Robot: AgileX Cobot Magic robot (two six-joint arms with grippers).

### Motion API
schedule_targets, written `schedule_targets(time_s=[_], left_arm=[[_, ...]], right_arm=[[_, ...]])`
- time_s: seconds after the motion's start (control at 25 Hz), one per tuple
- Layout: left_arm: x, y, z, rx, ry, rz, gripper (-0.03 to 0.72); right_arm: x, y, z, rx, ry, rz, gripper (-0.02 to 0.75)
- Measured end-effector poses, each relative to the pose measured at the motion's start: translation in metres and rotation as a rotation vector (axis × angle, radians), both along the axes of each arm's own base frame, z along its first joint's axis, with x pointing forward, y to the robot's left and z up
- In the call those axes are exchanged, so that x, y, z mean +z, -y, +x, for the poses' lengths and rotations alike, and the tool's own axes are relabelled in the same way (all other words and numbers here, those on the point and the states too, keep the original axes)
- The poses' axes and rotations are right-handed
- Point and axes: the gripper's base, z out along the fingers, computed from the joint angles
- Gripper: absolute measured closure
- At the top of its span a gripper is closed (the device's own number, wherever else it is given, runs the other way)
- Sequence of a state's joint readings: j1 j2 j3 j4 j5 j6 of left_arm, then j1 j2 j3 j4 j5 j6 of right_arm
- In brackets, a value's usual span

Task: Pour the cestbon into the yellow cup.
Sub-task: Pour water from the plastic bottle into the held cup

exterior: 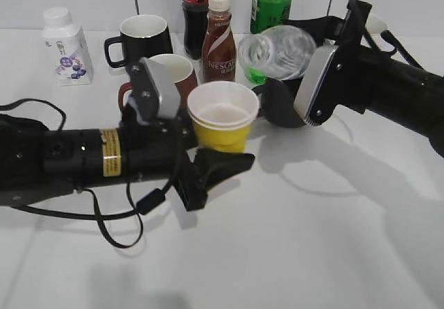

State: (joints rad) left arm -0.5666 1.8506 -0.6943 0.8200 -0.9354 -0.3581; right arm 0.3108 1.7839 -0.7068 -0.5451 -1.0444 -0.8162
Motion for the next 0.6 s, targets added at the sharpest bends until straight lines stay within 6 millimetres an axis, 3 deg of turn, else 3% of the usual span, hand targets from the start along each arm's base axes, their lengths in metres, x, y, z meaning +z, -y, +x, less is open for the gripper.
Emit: schedule_targets(time_s=[0.24,0.6], left_arm=[[0.000,0.012,-0.011,-0.052,-0.002,0.001,0.246],[-0.002,0.011,-0.010,-0.028,-0.013,0.015,0.246]], right_arm=[[0.000,-0.001,-0.001,0.015,0.066,-0.074,0.258],[-0.001,-0.002,-0.002,0.033,0.141,-0.155,0.258]])
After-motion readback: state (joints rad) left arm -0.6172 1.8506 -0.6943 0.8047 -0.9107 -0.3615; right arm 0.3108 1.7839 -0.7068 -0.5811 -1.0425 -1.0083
